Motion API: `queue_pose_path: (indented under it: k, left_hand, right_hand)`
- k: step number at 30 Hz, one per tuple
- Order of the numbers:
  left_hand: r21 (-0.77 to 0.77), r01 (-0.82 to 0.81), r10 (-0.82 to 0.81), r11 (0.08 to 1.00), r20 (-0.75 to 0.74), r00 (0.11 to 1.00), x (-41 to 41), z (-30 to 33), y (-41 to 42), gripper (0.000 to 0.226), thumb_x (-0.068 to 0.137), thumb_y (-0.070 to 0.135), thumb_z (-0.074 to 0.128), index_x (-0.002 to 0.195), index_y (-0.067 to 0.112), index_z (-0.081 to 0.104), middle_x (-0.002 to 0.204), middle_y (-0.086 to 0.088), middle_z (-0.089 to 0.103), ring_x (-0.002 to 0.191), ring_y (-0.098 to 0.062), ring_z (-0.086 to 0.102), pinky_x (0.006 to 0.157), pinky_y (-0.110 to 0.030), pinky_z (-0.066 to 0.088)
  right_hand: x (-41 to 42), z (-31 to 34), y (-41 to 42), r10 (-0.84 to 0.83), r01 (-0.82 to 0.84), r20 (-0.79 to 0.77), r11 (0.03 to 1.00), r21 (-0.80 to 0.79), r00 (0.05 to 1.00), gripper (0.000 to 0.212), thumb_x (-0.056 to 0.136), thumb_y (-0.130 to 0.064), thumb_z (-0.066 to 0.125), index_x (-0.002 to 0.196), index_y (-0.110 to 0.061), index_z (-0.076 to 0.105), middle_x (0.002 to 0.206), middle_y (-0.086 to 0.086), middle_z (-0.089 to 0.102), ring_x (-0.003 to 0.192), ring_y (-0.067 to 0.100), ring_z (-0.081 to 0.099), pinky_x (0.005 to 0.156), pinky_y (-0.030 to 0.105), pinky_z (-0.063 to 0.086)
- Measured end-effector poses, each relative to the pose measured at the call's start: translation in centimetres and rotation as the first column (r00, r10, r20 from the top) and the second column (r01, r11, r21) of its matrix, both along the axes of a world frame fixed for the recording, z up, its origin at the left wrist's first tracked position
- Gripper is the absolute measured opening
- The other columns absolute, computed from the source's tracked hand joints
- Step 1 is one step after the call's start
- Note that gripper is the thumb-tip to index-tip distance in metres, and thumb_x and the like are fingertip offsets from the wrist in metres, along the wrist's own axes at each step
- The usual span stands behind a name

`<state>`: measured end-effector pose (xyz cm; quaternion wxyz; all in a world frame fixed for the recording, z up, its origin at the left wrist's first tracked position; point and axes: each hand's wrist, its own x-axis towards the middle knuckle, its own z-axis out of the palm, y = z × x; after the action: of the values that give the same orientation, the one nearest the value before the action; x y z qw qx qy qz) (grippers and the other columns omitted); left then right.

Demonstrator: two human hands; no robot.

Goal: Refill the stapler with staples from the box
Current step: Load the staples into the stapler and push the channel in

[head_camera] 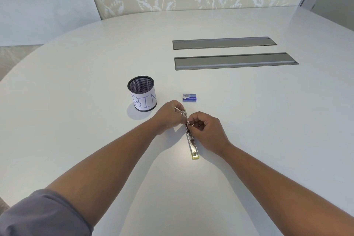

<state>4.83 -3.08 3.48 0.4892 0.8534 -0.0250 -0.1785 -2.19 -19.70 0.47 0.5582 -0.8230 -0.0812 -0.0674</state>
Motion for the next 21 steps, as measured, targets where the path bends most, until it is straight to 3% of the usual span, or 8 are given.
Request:
queue_pose_path:
  k: [4, 10, 15, 21]
  left_hand:
    - [0.008, -0.019, 0.019, 1.0, 0.016, 1.0, 0.1, -0.12, -0.03, 0.033, 0.07, 0.011, 0.074, 0.099, 0.021, 0.063, 0.082, -0.003, 0.062, 0.068, -0.016, 0.058, 0.062, -0.028, 0.046]
    - [-0.049, -0.027, 0.028, 0.998, 0.013, 1.0, -0.29, -0.06, 0.03, 0.031, 0.068, 0.019, 0.067, 0.099, 0.02, 0.064, 0.081, -0.005, 0.062, 0.069, -0.019, 0.056, 0.068, -0.034, 0.047]
    - [-0.042, 0.03, -0.031, 0.999, -0.007, 1.0, -0.32, 0.07, 0.24, 0.046, 0.065, 0.013, 0.08, 0.106, 0.018, 0.062, 0.082, -0.005, 0.061, 0.071, -0.017, 0.053, 0.067, -0.031, 0.043]
    - [-0.033, -0.017, 0.018, 0.999, 0.007, 1.0, -0.34, -0.07, -0.1, 0.037, 0.067, 0.013, 0.077, 0.1, 0.021, 0.063, 0.083, -0.004, 0.062, 0.07, -0.016, 0.055, 0.066, -0.03, 0.044]
  right_hand:
    - [0.06, -0.12, -0.01, -0.006, 0.006, 0.005, 1.0, -0.01, 1.0, 0.026, 0.081, -0.002, 0.066, 0.088, -0.026, 0.07, 0.08, -0.009, 0.071, 0.072, 0.02, 0.065, 0.071, 0.035, 0.055]
    - [0.12, -0.13, 0.01, 0.0, 0.0, 0.01, 1.0, -0.01, 1.0, 0.024, 0.081, -0.004, 0.066, 0.089, -0.027, 0.07, 0.079, -0.013, 0.07, 0.068, 0.008, 0.062, 0.069, 0.025, 0.053]
    - [0.12, -0.07, 0.01, -0.005, 0.005, 0.015, 1.0, -0.013, 1.0, 0.022, 0.081, -0.005, 0.067, 0.088, -0.026, 0.07, 0.078, -0.017, 0.068, 0.068, 0.007, 0.059, 0.069, 0.022, 0.051]
    - [0.09, -0.1, -0.01, -0.006, 0.006, 0.013, 1.0, -0.017, 1.0, 0.022, 0.081, -0.004, 0.067, 0.087, -0.025, 0.07, 0.077, -0.017, 0.068, 0.068, 0.006, 0.058, 0.069, 0.022, 0.05]
